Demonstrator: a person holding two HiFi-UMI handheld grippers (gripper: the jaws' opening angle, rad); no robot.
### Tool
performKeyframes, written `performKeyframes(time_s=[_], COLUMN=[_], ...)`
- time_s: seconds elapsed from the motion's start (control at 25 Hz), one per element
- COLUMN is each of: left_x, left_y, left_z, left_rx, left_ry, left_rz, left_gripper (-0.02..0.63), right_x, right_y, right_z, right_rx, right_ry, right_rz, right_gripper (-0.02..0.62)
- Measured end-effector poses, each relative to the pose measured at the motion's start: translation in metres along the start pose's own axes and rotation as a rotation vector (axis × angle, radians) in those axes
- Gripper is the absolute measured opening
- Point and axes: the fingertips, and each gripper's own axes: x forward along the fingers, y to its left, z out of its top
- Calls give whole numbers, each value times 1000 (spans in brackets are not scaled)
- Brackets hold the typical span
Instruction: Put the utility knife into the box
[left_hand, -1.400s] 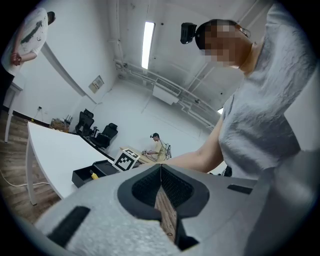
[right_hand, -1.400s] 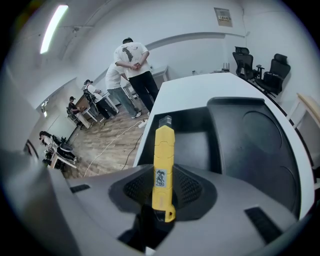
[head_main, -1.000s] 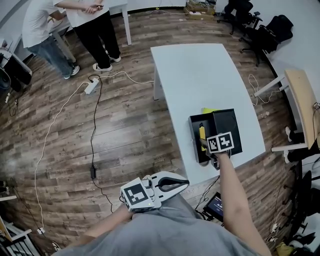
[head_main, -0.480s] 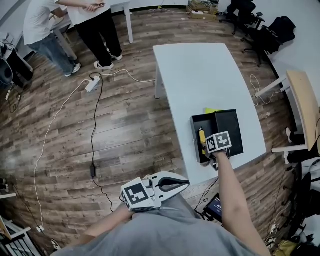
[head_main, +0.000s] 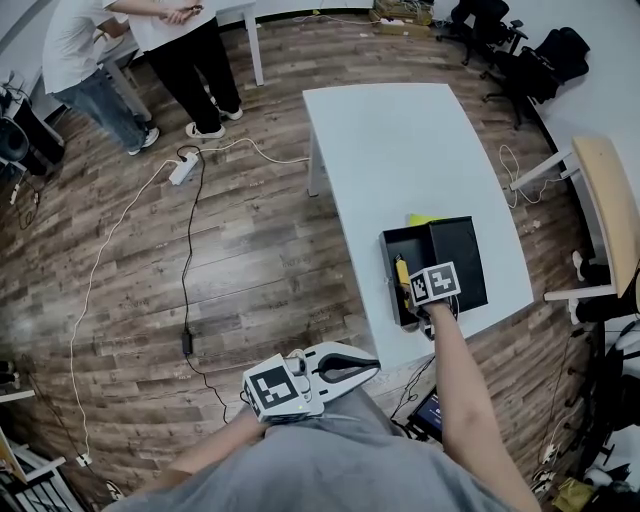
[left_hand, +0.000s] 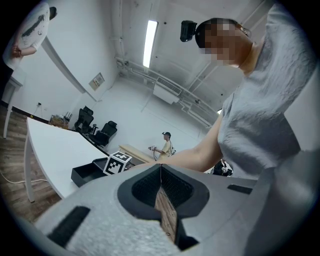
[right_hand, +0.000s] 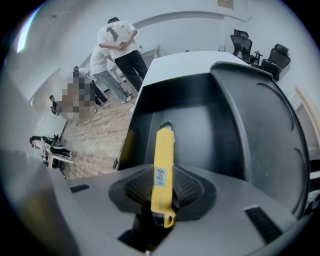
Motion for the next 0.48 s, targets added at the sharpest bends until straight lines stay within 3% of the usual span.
performKeyframes(time_s=[0.48], left_x=[0], left_y=[2], left_z=[1], left_rx=[2], left_ry=[2], left_rz=[-10], left_gripper=[18], right_x=[-1], right_y=[-1], right_z=[0], right_rx=[1], right_ry=[-60], right_rz=[32], right_gripper=[126])
